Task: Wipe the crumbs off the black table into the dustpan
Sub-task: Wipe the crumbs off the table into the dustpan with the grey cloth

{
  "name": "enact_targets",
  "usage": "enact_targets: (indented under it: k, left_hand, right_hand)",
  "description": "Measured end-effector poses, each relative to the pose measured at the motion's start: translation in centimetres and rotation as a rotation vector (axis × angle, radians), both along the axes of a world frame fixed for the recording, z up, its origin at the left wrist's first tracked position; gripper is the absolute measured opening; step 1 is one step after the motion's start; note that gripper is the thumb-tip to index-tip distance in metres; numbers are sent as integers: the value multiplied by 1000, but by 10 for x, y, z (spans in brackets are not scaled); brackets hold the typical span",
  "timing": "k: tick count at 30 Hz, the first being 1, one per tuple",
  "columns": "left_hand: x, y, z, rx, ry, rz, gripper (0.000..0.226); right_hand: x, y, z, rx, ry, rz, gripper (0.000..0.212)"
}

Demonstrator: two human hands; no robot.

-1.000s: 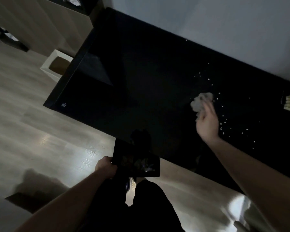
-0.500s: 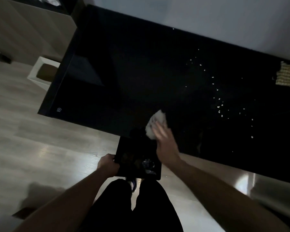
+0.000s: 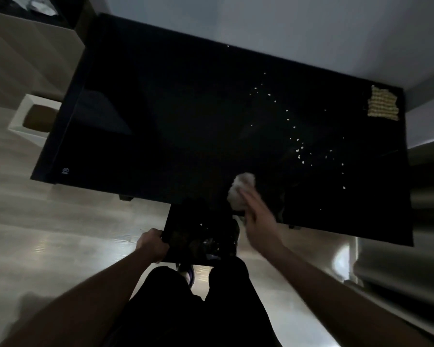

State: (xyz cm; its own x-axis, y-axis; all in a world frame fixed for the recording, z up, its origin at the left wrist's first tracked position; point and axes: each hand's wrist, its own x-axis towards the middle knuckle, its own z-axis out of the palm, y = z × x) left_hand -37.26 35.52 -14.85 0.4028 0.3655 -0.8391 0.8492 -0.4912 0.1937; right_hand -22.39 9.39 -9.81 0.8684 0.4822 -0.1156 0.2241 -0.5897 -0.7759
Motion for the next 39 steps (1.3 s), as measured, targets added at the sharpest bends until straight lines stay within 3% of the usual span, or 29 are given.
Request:
enact_targets:
  k: [5, 10, 14, 18, 24, 28, 32, 36, 39]
  left_hand:
    - [2, -10, -8, -4, 2, 46, 41]
    - [7, -36, -12, 14, 14, 111, 41]
    - [13, -61, -13, 47, 36, 186, 39]
    - [19, -88, -10, 64, 41, 247, 38]
    - [26, -117, -1, 80, 28, 322, 39]
    - [29, -133, 0, 94, 33, 352, 39]
    - [24, -144, -6, 92, 60, 349, 42]
    - [20, -151, -14, 84, 90, 303, 43]
    - [17, -154, -31, 83, 98, 284, 49]
  right_hand:
    - [109, -57, 4, -105, -123, -147, 64]
    - [203, -92, -12, -307, -172, -135, 55]
    - [234, -102, -41, -437, -118, -46, 58]
    - [204, -87, -57, -439, -132, 32, 66]
    - [78, -62, -55, -160, -95, 366, 61]
    - [21, -52, -47, -43, 123, 510, 64]
    - [40, -59, -21, 43, 253, 381, 55]
    - [105, -96, -2, 87, 144, 166, 65]
    - [165, -145, -2, -3, -10, -1, 65]
